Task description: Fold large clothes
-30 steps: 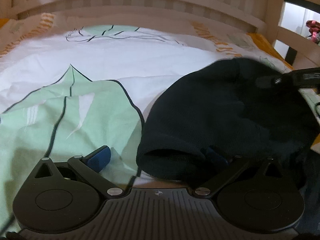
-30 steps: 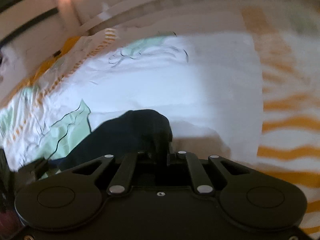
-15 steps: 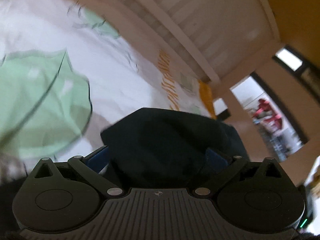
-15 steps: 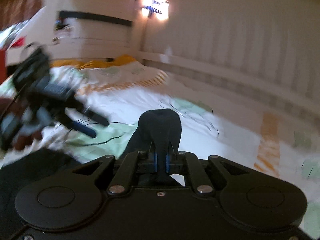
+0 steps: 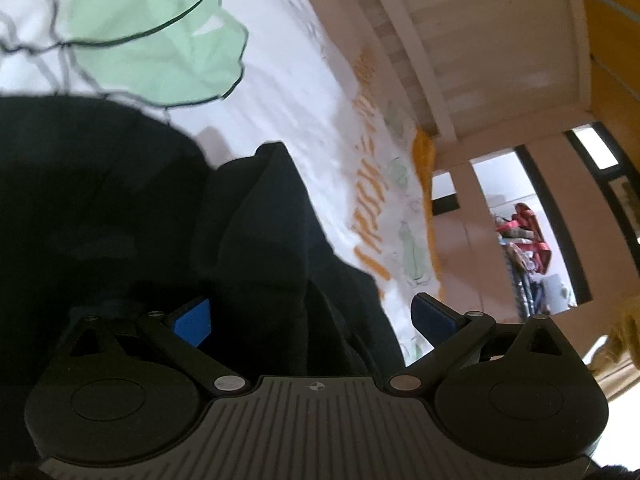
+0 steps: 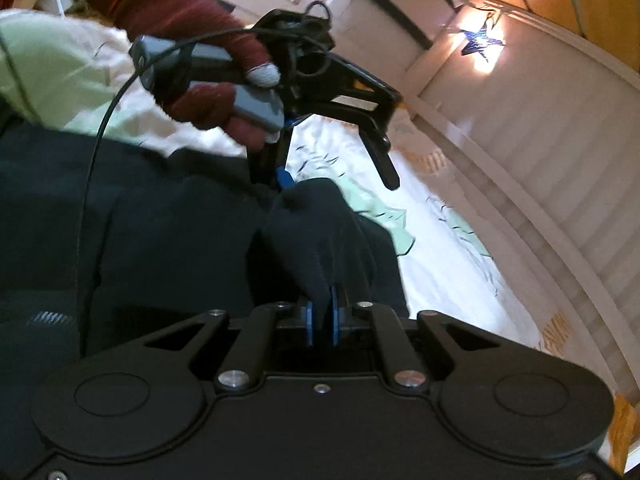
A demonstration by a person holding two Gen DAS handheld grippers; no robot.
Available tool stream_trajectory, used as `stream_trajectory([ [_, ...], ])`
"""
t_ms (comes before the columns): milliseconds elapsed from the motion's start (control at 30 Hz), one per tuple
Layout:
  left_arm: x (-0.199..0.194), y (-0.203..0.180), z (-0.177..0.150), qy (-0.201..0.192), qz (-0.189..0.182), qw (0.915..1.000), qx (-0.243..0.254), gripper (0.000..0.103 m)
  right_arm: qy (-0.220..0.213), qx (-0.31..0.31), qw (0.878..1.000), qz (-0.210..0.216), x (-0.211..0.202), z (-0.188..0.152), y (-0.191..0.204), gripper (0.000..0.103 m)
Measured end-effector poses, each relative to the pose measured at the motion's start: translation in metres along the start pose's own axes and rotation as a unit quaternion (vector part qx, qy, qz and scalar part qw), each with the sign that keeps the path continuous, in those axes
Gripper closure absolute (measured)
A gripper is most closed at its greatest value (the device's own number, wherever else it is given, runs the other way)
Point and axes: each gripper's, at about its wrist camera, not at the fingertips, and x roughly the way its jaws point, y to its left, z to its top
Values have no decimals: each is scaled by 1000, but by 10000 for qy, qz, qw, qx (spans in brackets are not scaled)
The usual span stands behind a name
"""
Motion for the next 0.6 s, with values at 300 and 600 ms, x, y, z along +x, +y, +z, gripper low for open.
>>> stream_trajectory([
  [300, -5, -19, -12, -313, 164, 9982, 489, 85, 197, 1780, 9837, -132, -12, -1, -39, 39],
  [600, 1, -27, -21, -172, 282, 9949, 949, 85, 459, 5543, 8276, 762, -25, -54, -109, 25],
])
